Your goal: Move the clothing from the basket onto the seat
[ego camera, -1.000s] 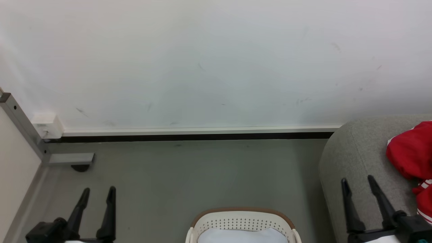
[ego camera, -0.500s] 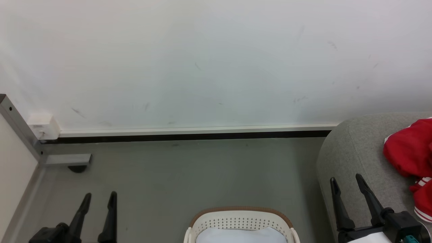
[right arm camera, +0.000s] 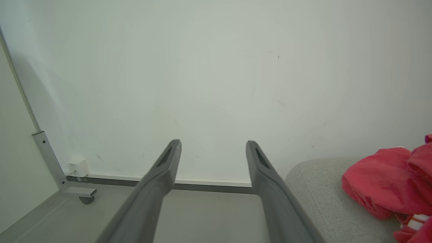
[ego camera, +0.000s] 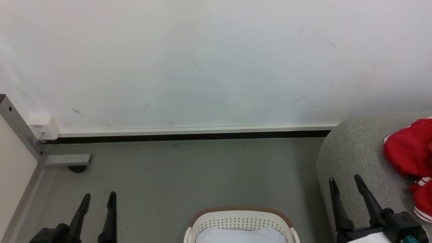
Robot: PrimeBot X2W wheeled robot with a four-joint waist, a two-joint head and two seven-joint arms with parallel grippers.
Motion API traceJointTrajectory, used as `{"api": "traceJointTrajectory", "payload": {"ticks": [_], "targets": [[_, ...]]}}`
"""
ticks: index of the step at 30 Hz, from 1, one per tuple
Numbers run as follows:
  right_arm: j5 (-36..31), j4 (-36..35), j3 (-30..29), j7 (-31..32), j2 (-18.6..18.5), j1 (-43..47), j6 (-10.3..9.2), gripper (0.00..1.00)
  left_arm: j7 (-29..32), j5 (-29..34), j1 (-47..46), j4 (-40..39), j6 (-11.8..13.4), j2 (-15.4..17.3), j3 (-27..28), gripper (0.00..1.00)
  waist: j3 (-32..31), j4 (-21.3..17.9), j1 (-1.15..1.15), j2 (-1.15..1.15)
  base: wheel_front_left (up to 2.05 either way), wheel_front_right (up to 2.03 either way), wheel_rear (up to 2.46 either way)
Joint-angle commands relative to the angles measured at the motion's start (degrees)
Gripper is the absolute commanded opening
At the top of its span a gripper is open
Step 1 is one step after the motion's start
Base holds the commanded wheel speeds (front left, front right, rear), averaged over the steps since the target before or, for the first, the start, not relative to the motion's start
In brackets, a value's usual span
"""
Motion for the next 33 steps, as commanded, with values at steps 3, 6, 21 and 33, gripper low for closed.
{"api": "traceJointTrajectory", "payload": {"ticks": [3, 6, 21, 33], "targets": [[0.4, 0.3, 0.0, -0.2, 0.0, 0.6, -0.15, 1.0, 0.0, 0.7, -0.5, 0.2, -0.2, -0.1, 0.2, 1.0, 0.0, 0.1, 0.0, 0.0, 0.0, 0.0, 0.0], [0.2, 1.0, 0.1, 0.1, 0.1, 0.8, 0.0, 0.0, 0.0, 0.0, 0.3, 1.2, 0.0, -0.4, -0.1, 0.0, 0.0, 0.1, 0.0, 0.0, 0.0, 0.0, 0.0], [15.7, 1.2, -1.6, 3.7, -0.4, 0.4, -0.02, 0.0, 4.3, -14.1, -1.2, 2.2, 0.0, -1.7, 1.1, 0.0, 0.4, 0.2, 0.0, 0.0, 0.0, 0.0, 0.0], [26.7, 1.2, -2.9, 6.3, -0.7, -0.2, -0.03, 0.0, 7.2, -24.3, -2.3, 2.5, -0.1, -2.5, 1.9, 0.0, 0.6, 0.3, 0.0, 0.0, 0.0, 0.0, 0.0]]}}
